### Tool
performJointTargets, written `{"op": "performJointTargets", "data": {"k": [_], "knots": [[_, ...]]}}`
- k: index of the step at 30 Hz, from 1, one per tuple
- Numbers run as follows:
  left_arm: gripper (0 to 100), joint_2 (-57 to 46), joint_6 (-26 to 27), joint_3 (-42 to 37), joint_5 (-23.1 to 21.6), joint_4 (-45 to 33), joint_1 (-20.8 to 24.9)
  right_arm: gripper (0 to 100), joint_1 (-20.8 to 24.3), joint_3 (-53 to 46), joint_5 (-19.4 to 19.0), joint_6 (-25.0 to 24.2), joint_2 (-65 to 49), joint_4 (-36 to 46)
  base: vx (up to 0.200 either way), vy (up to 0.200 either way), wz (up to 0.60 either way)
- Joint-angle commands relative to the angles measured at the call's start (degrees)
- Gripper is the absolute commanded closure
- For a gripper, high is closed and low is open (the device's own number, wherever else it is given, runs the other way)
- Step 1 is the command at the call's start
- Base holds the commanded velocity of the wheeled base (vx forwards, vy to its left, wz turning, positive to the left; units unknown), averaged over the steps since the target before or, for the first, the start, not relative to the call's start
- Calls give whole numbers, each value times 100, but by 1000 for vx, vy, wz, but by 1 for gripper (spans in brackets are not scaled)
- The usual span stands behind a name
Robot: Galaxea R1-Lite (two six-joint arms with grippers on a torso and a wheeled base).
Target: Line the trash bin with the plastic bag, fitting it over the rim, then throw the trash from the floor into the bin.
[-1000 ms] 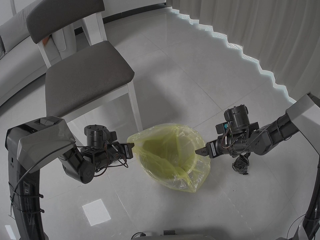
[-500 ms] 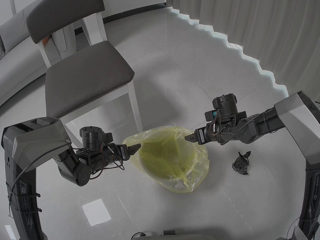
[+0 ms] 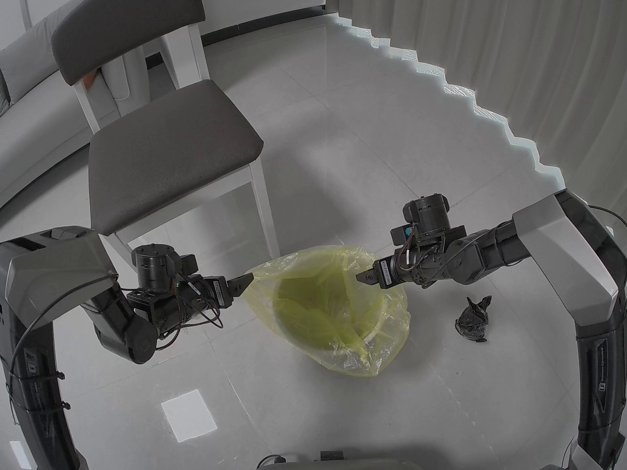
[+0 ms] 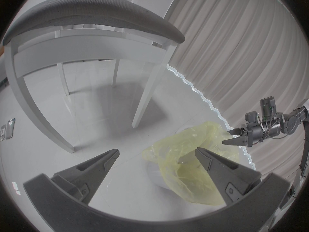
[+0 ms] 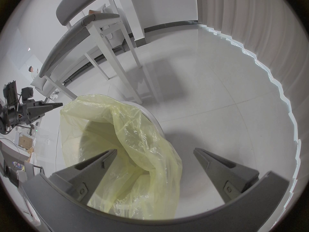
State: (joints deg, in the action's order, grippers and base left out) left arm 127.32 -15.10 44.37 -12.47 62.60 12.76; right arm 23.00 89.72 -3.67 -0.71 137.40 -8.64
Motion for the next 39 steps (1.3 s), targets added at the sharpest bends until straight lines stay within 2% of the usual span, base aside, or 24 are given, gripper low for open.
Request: {"op": "performJointTargets", "data": {"k": [1, 7, 17, 28, 39], "knots": [[0, -84, -1, 71, -10, -2, 33, 100, -24, 45, 7, 0, 50, 3, 0, 0, 0], [0, -49, -1, 318, 8, -37, 191, 100, -94, 19, 59, 0, -29, 12, 0, 0, 0], [0, -93, -1, 274, 17, -2, 174, 100, -226, -183, 86, 203, -407, 12, 0, 0, 0], [0, -49, 7, 414, 17, -20, 200, 100, -499, -148, 138, 413, -187, -6, 0, 0, 0], [0, 47, 7, 687, 17, -72, 332, 100, -235, -130, 165, 352, 76, -50, 0, 0, 0]]}}
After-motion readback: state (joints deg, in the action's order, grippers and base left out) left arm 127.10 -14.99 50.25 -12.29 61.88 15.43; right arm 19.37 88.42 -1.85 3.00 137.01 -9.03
